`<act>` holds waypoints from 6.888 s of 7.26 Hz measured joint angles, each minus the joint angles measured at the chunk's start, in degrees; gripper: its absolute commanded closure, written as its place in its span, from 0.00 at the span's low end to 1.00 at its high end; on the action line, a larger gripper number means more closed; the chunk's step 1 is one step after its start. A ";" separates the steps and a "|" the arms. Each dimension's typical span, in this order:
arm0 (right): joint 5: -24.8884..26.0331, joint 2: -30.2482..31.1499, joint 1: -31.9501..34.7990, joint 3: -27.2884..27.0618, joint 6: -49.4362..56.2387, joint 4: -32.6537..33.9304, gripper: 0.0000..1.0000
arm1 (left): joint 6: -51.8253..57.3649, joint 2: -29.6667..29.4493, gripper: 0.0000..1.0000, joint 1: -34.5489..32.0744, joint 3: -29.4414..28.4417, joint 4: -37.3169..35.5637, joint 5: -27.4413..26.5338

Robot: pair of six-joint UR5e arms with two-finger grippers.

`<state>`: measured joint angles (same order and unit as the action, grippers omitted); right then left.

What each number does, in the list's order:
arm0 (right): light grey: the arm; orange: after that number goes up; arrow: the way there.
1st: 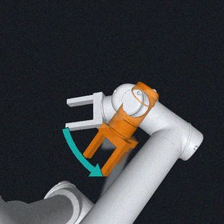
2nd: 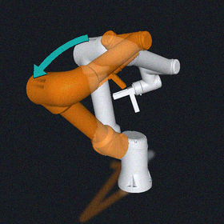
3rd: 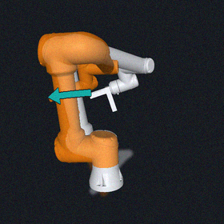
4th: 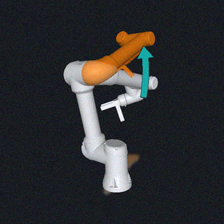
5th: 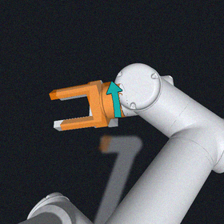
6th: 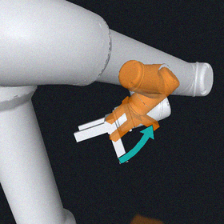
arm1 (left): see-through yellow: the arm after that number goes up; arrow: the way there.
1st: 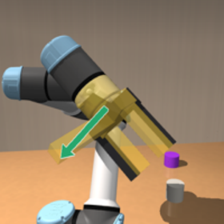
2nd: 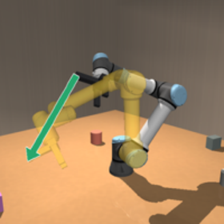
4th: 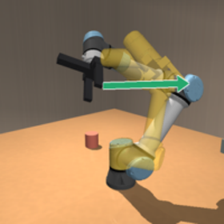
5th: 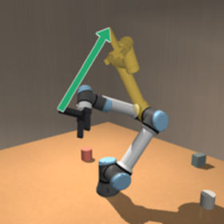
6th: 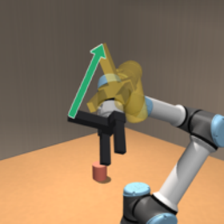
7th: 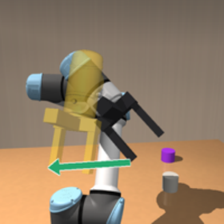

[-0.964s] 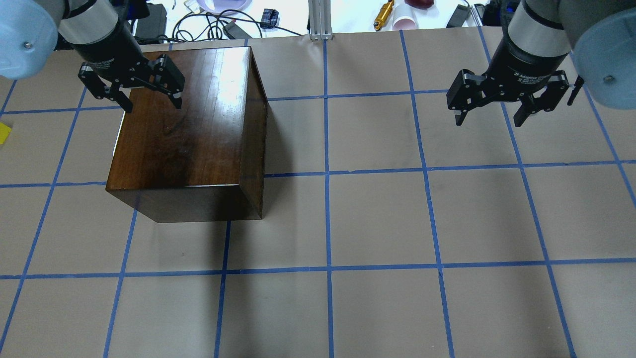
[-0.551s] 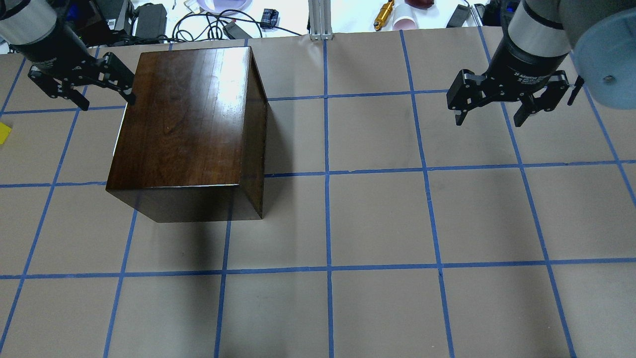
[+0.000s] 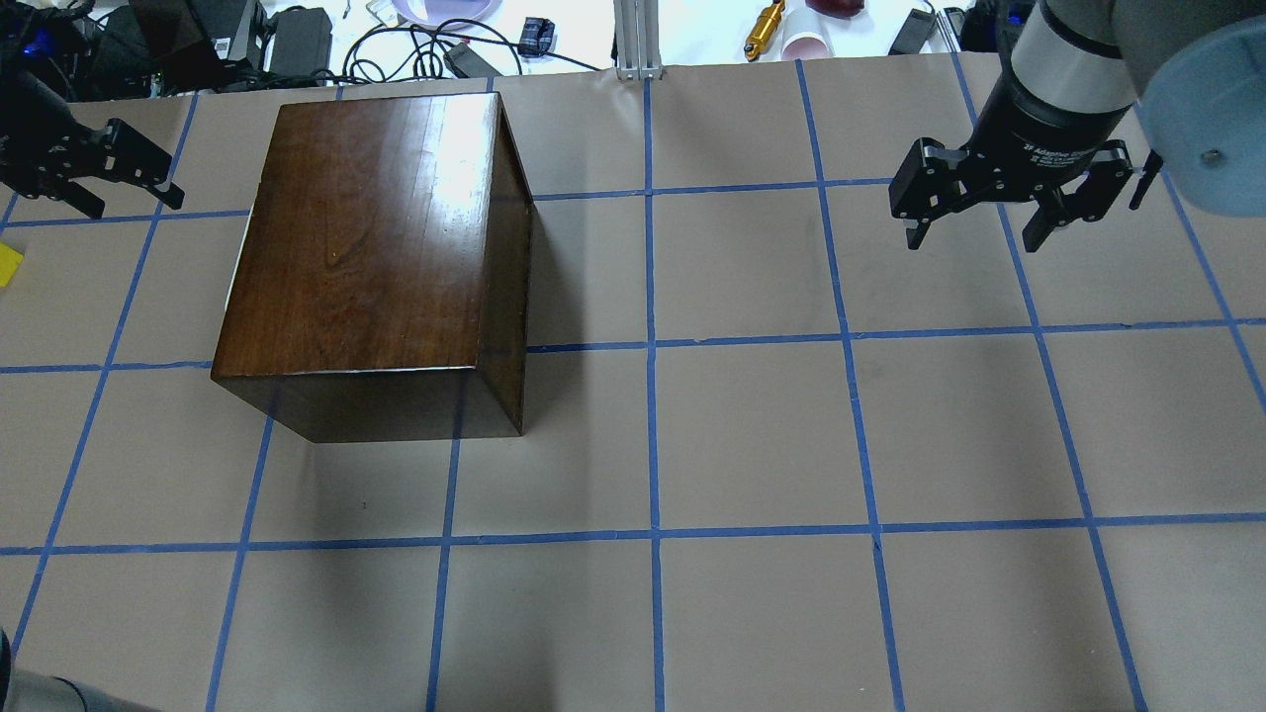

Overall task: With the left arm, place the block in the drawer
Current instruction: 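Move the left gripper down beside the cabinet toward the white drawer handle, then hook the left gripper onto the white drawer handle, then pull the drawer outward from the cabinet with the left gripper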

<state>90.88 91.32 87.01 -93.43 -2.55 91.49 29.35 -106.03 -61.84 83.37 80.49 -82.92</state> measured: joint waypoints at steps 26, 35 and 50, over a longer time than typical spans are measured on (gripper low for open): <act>0.00 0.00 0.00 0.00 0.00 0.00 0.00 | 13.61 -11.29 0.00 1.30 1.76 -3.83 9.21; 0.00 0.00 0.00 0.00 0.00 0.00 0.00 | 18.42 -13.12 0.00 3.65 -0.37 -3.82 6.70; 0.00 0.00 0.00 0.00 0.00 0.00 0.00 | 21.58 -15.43 0.00 5.32 -5.33 -3.67 3.98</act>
<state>90.88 91.32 87.01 -93.43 -2.55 91.49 50.93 -121.45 -56.52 78.04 76.82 -78.94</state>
